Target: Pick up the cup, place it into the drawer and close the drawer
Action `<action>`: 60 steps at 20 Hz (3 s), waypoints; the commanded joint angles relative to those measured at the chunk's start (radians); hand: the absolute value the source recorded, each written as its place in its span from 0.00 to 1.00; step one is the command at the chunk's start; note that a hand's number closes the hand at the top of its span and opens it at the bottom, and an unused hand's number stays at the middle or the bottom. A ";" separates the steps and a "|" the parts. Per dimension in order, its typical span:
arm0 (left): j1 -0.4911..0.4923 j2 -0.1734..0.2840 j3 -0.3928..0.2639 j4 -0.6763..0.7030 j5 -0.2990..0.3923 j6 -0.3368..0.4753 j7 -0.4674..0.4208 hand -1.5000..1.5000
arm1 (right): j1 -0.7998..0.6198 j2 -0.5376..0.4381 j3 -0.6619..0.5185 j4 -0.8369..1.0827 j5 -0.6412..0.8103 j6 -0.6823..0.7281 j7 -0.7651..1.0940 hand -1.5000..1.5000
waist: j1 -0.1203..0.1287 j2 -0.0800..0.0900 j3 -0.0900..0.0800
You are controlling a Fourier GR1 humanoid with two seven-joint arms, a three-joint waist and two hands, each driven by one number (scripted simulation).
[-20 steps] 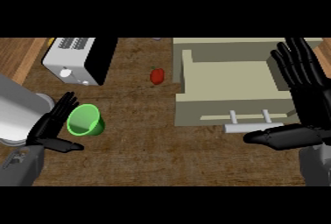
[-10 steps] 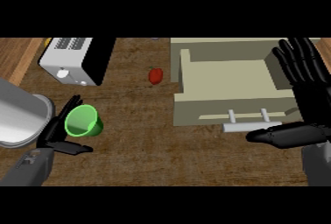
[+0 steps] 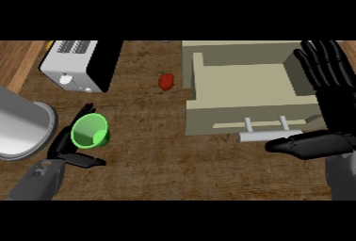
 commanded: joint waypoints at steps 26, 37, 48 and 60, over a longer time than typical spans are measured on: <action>0.000 -0.126 0.149 -0.111 0.152 0.100 -0.292 1.00 | 0.033 -0.040 -0.051 -0.015 -0.039 0.032 0.012 0.00 | 0.016 -0.011 0.003; -0.154 -0.277 0.093 -0.344 0.151 0.270 -0.069 1.00 | 0.047 -0.041 -0.062 0.026 -0.021 0.038 -0.015 0.00 | 0.050 -0.024 0.008; -0.353 -0.334 -0.049 -0.621 0.196 0.405 0.359 1.00 | 0.066 -0.038 -0.072 0.040 0.007 0.033 -0.060 0.00 | 0.043 -0.023 0.007; -0.753 -0.335 -0.241 -0.381 0.315 0.730 0.658 1.00 | 0.018 -0.034 -0.063 0.059 -0.008 0.043 -0.060 0.00 | -0.017 -0.009 0.008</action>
